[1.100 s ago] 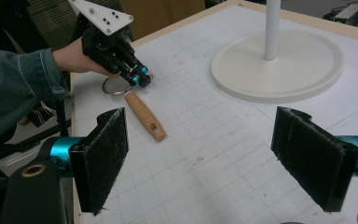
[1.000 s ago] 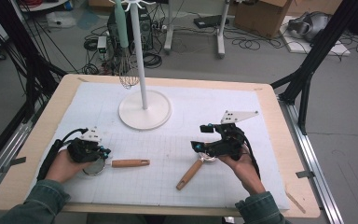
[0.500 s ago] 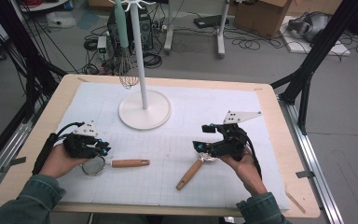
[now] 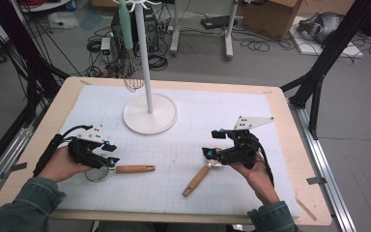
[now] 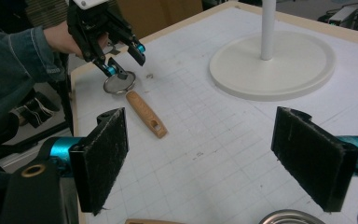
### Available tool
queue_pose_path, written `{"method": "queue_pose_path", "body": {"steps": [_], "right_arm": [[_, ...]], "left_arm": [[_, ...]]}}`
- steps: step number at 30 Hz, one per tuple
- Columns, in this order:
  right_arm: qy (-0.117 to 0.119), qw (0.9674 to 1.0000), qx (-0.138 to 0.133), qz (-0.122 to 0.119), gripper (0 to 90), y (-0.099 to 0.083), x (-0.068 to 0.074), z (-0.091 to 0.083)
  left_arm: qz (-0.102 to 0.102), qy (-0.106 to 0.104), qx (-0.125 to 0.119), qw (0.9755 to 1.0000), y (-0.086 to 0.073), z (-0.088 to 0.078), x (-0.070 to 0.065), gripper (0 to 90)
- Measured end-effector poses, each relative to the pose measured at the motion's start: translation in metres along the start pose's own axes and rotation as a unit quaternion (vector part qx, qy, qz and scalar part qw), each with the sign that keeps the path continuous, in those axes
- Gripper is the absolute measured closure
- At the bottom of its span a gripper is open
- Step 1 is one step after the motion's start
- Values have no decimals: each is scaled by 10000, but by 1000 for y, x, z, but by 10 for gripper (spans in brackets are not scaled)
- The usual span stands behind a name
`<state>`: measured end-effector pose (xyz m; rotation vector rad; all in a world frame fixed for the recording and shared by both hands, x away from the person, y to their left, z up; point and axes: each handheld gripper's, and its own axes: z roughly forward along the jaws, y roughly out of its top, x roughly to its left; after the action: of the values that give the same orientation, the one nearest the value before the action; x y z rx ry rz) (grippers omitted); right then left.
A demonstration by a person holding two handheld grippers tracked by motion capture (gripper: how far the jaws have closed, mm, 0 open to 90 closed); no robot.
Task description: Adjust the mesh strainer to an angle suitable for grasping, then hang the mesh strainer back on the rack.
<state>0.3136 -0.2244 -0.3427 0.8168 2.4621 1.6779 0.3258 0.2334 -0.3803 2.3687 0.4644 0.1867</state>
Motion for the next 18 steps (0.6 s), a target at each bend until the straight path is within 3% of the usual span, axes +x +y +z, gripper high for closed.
{"method": "queue_pose_path", "body": {"steps": [9,18], "right_arm": [[-45,10000,7,23,176,-3,-1,-3],[-76,10000,21,47,177,-7,-1,-5]], "left_arm": [[174,-317,297,9989,0,16,-3,486],[336,-510,642,9961,-2,33,-9,501]]}}
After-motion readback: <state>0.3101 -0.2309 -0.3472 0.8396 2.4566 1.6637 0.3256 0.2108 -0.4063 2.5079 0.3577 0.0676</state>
